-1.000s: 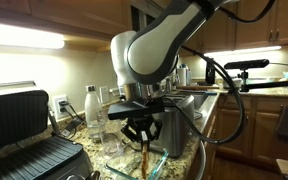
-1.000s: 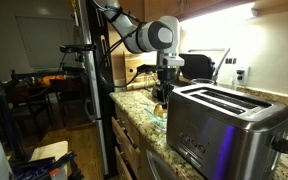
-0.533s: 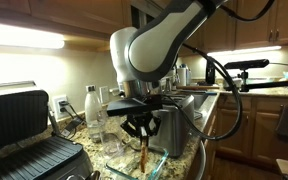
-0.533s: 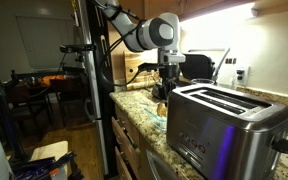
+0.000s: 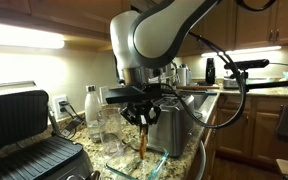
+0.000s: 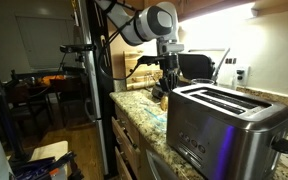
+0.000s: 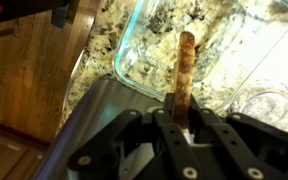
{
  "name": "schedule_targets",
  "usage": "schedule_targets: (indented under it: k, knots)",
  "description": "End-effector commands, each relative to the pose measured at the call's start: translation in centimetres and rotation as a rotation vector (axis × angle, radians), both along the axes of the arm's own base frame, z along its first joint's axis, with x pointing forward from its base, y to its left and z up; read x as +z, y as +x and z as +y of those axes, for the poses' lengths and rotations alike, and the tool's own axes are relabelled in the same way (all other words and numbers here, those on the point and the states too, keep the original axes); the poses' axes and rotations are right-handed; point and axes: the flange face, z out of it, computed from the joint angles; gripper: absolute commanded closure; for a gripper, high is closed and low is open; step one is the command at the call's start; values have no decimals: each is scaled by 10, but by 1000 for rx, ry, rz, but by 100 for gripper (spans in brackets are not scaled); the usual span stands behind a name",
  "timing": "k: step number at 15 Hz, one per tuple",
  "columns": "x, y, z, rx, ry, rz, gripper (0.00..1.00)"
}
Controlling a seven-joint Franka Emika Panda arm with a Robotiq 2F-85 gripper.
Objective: Put two slices of bread in the bread toaster
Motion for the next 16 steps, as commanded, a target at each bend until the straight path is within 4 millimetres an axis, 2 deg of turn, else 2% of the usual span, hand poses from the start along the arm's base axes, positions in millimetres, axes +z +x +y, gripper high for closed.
schedule_targets:
  k: [1,10,13,16]
  knots:
    - [26,-23,1,-45,-54,-30,92]
    - [81,-52,9,-112,-139,-67,92]
    - [94,-61,13,-131,-160,-78,92]
    - [102,-68,9,-164,-183,-80,92]
